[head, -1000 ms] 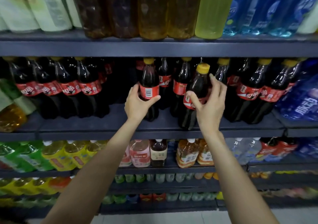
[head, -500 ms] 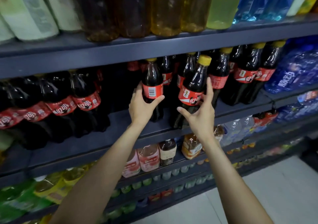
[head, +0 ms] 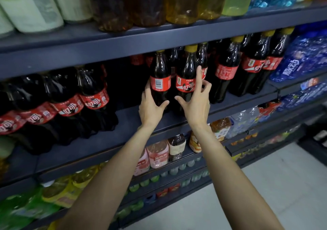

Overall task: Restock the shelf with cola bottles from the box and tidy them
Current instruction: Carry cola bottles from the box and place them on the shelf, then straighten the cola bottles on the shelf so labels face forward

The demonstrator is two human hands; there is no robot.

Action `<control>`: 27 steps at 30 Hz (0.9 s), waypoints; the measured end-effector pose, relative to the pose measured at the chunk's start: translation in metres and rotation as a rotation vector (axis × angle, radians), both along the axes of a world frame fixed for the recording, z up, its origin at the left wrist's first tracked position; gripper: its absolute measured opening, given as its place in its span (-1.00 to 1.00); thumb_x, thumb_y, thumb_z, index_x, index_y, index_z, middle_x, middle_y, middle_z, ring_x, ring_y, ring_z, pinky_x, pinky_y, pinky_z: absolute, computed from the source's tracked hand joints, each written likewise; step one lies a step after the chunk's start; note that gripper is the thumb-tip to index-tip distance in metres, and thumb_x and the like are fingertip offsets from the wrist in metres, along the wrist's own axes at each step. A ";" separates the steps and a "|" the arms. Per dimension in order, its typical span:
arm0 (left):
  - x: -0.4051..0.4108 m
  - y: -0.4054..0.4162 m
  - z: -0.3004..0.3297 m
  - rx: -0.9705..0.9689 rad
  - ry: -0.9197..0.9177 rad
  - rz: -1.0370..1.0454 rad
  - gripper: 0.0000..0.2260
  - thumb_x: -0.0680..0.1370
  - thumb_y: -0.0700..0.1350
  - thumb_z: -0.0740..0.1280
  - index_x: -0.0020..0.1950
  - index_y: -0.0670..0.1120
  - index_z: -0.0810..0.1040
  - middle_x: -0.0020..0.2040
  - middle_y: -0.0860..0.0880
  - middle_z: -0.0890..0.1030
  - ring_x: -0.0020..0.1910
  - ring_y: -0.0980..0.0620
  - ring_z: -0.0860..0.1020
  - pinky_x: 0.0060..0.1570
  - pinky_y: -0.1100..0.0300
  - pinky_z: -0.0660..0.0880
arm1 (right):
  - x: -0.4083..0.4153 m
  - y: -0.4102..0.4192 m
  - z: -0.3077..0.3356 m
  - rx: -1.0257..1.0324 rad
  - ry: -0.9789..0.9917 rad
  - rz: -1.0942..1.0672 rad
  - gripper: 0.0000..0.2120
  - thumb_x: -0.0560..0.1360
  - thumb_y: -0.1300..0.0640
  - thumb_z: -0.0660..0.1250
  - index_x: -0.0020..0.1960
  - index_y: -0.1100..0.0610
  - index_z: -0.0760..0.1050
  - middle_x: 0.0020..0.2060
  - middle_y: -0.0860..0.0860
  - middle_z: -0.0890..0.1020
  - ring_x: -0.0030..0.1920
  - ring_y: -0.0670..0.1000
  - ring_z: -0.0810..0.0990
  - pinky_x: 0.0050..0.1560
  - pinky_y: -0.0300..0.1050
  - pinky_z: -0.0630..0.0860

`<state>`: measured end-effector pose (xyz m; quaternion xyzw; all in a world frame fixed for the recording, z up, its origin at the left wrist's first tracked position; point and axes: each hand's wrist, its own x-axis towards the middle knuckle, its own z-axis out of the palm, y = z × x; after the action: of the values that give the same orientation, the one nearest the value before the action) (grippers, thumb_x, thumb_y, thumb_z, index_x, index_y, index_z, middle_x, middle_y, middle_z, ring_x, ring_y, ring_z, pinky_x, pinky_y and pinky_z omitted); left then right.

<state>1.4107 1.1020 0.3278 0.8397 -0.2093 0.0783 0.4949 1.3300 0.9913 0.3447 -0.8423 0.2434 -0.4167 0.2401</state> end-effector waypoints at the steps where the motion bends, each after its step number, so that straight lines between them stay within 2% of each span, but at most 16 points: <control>1: 0.002 -0.002 0.000 -0.022 0.012 0.010 -0.16 0.40 -0.11 0.51 0.53 0.04 0.07 0.42 -0.05 0.37 0.36 -0.09 0.39 0.29 -0.11 0.39 | 0.000 -0.001 0.000 -0.003 0.004 0.000 0.06 0.34 0.07 0.54 0.51 -0.17 -0.19 0.19 0.09 0.32 0.10 0.11 0.50 -0.15 0.03 0.55; 4: 0.005 -0.008 -0.001 -0.078 0.039 0.009 -0.18 0.45 -0.18 0.46 0.55 0.01 0.01 0.46 -0.08 0.33 0.40 -0.08 0.35 0.34 0.00 0.34 | 0.000 -0.004 -0.001 -0.019 0.006 0.013 0.06 0.35 0.06 0.53 0.51 -0.15 -0.20 0.20 0.09 0.33 0.13 0.11 0.49 -0.19 -0.02 0.50; 9: 0.005 -0.012 -0.007 -0.080 0.061 -0.026 -0.20 0.53 -0.19 0.36 0.56 0.00 -0.13 0.51 -0.08 0.25 0.44 -0.07 0.29 0.36 0.01 0.28 | -0.008 -0.006 -0.003 -0.051 0.009 0.051 -0.01 0.40 0.04 0.49 0.54 -0.08 -0.17 0.29 0.12 0.31 0.22 0.11 0.39 -0.11 -0.05 0.49; 11: 0.005 -0.012 -0.009 -0.088 0.070 -0.043 -0.18 0.53 -0.18 0.36 0.56 -0.03 -0.17 0.51 -0.09 0.26 0.44 -0.07 0.29 0.36 0.05 0.29 | -0.018 -0.005 -0.007 -0.095 -0.091 0.051 -0.17 0.46 0.08 0.41 0.54 0.06 -0.02 0.28 0.16 0.34 0.23 0.13 0.37 0.03 -0.09 0.44; 13: 0.005 -0.011 -0.010 -0.118 0.069 -0.033 -0.16 0.51 -0.16 0.39 0.56 -0.06 -0.17 0.51 -0.11 0.24 0.46 -0.05 0.25 0.39 0.11 0.25 | -0.029 0.001 -0.013 -0.183 -0.238 0.097 -0.41 0.51 0.18 0.33 0.47 0.20 0.21 0.24 0.21 0.41 0.23 0.14 0.38 0.21 -0.14 0.35; 15: 0.003 -0.007 -0.012 -0.164 0.056 0.008 -0.17 0.49 -0.16 0.42 0.56 -0.07 -0.08 0.49 -0.11 0.24 0.46 -0.03 0.24 0.41 0.10 0.23 | -0.033 0.008 -0.017 -0.218 -0.303 0.263 -0.58 0.53 0.28 0.26 0.37 0.26 0.35 0.21 0.20 0.46 0.22 0.12 0.44 0.26 -0.27 0.31; 16: 0.001 -0.003 -0.013 -0.195 0.043 0.026 -0.20 0.48 -0.17 0.42 0.55 -0.05 -0.03 0.47 -0.10 0.26 0.43 0.00 0.27 0.40 0.09 0.27 | -0.032 0.012 -0.018 -0.193 -0.273 0.371 -0.59 0.53 0.29 0.24 0.37 0.26 0.35 0.22 0.18 0.47 0.22 0.11 0.46 0.24 -0.30 0.33; 18: -0.006 0.007 -0.016 -0.248 0.015 0.048 -0.29 0.50 -0.18 0.39 0.54 -0.03 0.06 0.43 -0.06 0.30 0.35 0.08 0.34 0.32 0.14 0.34 | -0.021 0.022 -0.018 -0.081 -0.144 0.543 -0.50 0.55 0.29 0.22 0.46 0.24 0.21 0.31 0.17 0.40 0.30 0.09 0.43 0.24 -0.25 0.37; 20: -0.012 0.014 -0.013 -0.288 0.031 0.040 -0.36 0.53 -0.18 0.35 0.53 -0.02 0.11 0.42 -0.05 0.32 0.31 0.09 0.38 0.22 0.24 0.37 | -0.004 0.030 -0.023 0.013 0.006 0.612 -0.34 0.54 0.28 0.22 0.53 0.22 -0.03 0.44 0.21 0.22 0.44 0.13 0.25 0.37 -0.14 0.27; 23: -0.008 0.013 0.003 -0.320 0.050 0.003 -0.33 0.49 0.02 0.39 0.51 0.02 0.14 0.42 -0.08 0.33 0.31 0.05 0.39 0.25 0.14 0.42 | 0.014 0.038 -0.033 0.107 0.131 0.578 -0.20 0.51 0.31 0.23 0.53 0.21 -0.24 0.51 0.24 0.00 0.52 0.18 0.03 0.46 -0.05 0.10; 25: 0.002 0.004 0.017 -0.294 0.032 0.014 -0.18 0.34 0.22 0.44 0.49 0.03 0.15 0.37 -0.09 0.37 0.29 0.04 0.42 0.26 0.11 0.42 | 0.019 0.041 -0.039 0.181 0.138 0.561 -0.19 0.50 0.32 0.23 0.53 0.21 -0.25 0.52 0.22 0.02 0.51 0.17 0.06 0.46 -0.03 0.14; 27: 0.012 -0.008 0.029 -0.213 0.011 0.044 -0.08 0.26 0.24 0.50 0.47 -0.03 0.13 0.35 -0.10 0.40 0.28 0.01 0.45 0.22 0.19 0.40 | 0.021 0.041 -0.043 0.195 0.097 0.536 -0.21 0.49 0.32 0.24 0.53 0.21 -0.20 0.47 0.21 0.15 0.44 0.18 0.23 0.36 0.01 0.30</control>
<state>1.4229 1.0942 0.3566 0.7871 -0.1785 0.1063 0.5808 1.3513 1.0325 0.3020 -0.8686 0.0620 -0.2721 0.4095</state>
